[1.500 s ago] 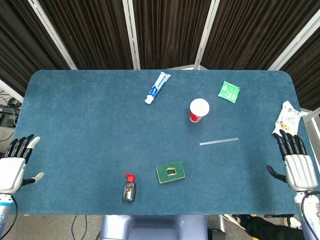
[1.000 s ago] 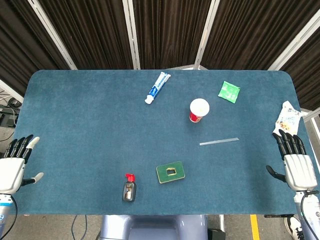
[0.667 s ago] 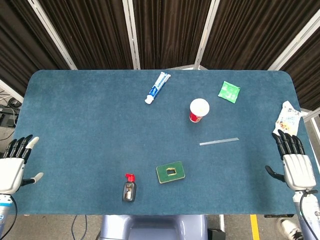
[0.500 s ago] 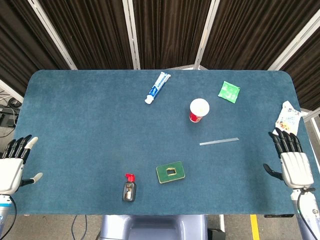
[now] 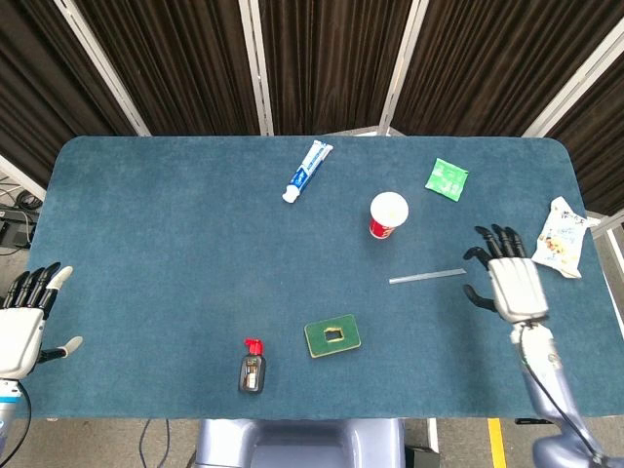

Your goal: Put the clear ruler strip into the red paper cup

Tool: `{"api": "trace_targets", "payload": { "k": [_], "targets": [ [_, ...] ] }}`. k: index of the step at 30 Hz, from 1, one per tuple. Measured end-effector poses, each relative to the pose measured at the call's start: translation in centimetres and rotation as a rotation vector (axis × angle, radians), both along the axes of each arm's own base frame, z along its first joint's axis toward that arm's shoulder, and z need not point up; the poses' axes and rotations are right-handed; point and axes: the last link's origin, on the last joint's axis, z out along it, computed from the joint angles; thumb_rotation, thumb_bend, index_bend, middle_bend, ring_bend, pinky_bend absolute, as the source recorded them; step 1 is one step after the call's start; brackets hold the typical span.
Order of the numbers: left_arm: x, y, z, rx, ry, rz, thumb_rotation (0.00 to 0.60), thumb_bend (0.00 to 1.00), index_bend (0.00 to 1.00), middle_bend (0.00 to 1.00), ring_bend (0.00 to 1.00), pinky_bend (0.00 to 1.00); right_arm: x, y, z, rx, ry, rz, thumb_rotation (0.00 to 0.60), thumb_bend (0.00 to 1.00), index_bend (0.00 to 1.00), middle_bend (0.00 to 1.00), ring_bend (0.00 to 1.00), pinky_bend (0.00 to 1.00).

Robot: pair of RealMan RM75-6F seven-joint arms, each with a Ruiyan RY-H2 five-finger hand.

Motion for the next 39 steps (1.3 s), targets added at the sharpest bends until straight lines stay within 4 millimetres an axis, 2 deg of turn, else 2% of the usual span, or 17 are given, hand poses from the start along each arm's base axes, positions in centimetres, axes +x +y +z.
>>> {"api": "trace_targets", "payload": {
  "k": [9,15,27,39],
  "targets": [
    [0.0,0.0,0.0,-0.004,-0.002,0.001,0.600,0.03,0.02,0.00,0.00,0.00,0.1,-3.0,-5.4,0.096,0.023,-0.103,0.600,0.31,0.41,0.12,0.00,0.00],
    [0.0,0.0,0.0,-0.006,-0.005,0.003,0.600,0.03,0.02,0.00,0.00,0.00,-0.3,-4.1,-7.6,0.111,0.036,-0.142,0.600,0.31,0.42,0.12,0.00,0.00],
    [-0.1,0.1,0.0,-0.009,-0.007,0.006,0.600,0.03,0.02,0.00,0.00,0.00,-1.2,-5.8,-9.8,0.114,0.039,-0.193,0.600,0.31,0.43,0.12,0.00,0.00],
    [-0.1,0.1,0.0,-0.009,-0.005,0.009,0.600,0.03,0.02,0.00,0.00,0.00,-1.8,-6.2,-11.3,0.123,0.036,-0.209,0.600,0.30,0.47,0.13,0.00,0.00]
  ]
}}
